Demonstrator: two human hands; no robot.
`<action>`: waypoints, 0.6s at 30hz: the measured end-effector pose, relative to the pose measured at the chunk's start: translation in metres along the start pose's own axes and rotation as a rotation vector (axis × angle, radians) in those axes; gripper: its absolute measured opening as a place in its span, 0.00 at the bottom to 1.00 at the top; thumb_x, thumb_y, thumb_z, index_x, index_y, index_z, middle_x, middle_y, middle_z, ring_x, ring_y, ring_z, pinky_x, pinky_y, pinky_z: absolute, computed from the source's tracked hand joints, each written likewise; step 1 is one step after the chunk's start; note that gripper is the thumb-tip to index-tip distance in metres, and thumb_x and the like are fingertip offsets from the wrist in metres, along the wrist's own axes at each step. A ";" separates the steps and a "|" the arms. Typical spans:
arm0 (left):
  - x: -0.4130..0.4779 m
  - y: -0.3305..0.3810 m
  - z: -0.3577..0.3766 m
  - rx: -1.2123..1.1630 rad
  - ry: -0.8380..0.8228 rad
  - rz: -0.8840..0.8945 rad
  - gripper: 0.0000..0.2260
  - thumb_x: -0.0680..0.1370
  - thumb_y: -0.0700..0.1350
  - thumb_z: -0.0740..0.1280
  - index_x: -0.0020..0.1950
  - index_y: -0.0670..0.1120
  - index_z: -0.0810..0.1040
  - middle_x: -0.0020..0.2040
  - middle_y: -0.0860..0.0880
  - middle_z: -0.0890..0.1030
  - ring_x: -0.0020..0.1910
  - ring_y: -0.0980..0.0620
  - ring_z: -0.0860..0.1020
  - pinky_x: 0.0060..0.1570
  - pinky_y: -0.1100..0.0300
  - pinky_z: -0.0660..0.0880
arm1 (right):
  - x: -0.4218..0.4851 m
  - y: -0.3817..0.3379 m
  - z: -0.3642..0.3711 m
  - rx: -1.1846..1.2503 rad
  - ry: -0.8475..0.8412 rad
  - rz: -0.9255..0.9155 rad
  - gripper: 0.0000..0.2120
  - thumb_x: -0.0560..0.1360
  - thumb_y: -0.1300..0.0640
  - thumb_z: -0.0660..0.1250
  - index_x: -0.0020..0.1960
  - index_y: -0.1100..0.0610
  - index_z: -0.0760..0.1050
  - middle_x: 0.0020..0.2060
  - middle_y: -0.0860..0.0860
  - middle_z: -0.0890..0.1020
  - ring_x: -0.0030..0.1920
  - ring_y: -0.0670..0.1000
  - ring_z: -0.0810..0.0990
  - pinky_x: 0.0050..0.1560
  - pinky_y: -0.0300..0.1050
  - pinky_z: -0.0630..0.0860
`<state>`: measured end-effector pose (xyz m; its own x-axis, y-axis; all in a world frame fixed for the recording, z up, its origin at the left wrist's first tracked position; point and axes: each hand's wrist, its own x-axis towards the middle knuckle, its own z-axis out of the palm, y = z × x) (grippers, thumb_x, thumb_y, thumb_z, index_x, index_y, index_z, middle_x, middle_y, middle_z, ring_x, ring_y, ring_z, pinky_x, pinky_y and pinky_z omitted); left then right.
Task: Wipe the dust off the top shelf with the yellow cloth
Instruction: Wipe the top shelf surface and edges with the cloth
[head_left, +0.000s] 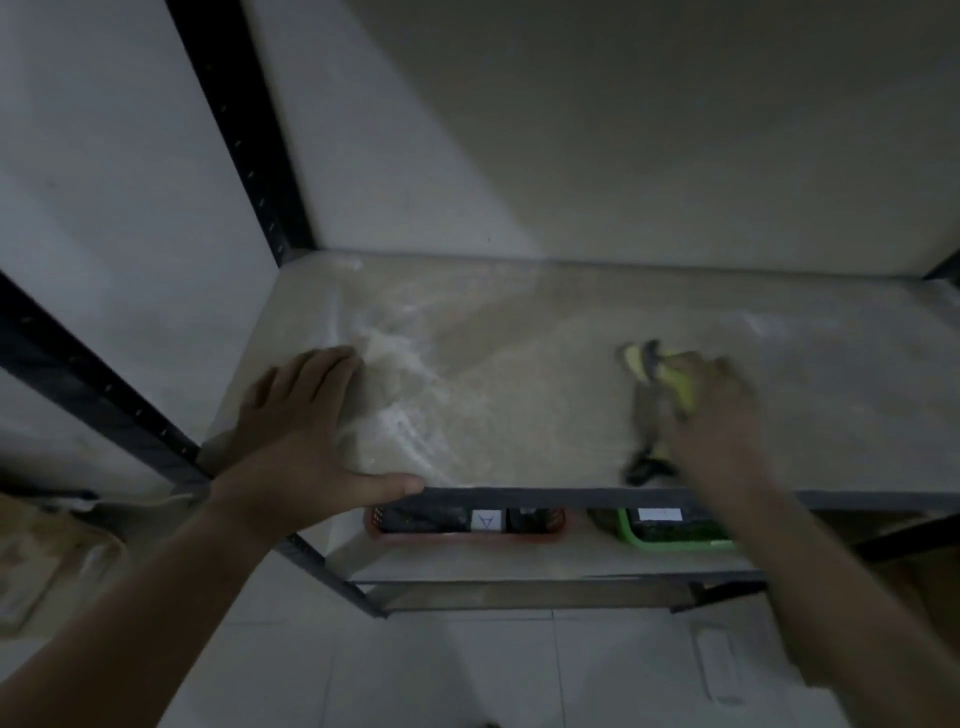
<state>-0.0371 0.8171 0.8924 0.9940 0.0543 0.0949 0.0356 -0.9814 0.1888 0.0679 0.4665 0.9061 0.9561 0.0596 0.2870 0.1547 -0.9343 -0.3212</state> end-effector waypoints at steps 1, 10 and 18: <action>0.000 0.001 -0.001 -0.006 -0.002 0.002 0.63 0.57 0.88 0.53 0.79 0.46 0.63 0.79 0.51 0.63 0.78 0.48 0.61 0.76 0.46 0.58 | -0.008 -0.033 0.002 -0.002 -0.011 0.004 0.13 0.74 0.54 0.64 0.58 0.55 0.75 0.46 0.57 0.76 0.41 0.57 0.74 0.42 0.43 0.70; -0.023 0.002 -0.002 -0.249 0.167 0.146 0.49 0.67 0.75 0.66 0.79 0.45 0.66 0.79 0.52 0.65 0.79 0.55 0.59 0.78 0.60 0.54 | -0.013 -0.155 0.032 0.299 -0.235 -0.168 0.16 0.79 0.55 0.61 0.66 0.49 0.72 0.62 0.53 0.74 0.57 0.55 0.76 0.56 0.43 0.69; -0.094 -0.065 -0.033 -0.673 0.164 -0.284 0.21 0.69 0.62 0.77 0.42 0.47 0.75 0.30 0.46 0.76 0.31 0.48 0.76 0.31 0.59 0.70 | 0.050 0.022 -0.020 0.058 -0.014 0.137 0.19 0.76 0.54 0.64 0.67 0.55 0.71 0.61 0.61 0.77 0.58 0.62 0.76 0.58 0.54 0.72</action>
<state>-0.1359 0.8819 0.9032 0.9259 0.3674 0.0882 0.1652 -0.6036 0.7800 0.1144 0.4420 0.9314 0.9725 -0.0622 0.2244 0.0360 -0.9120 -0.4087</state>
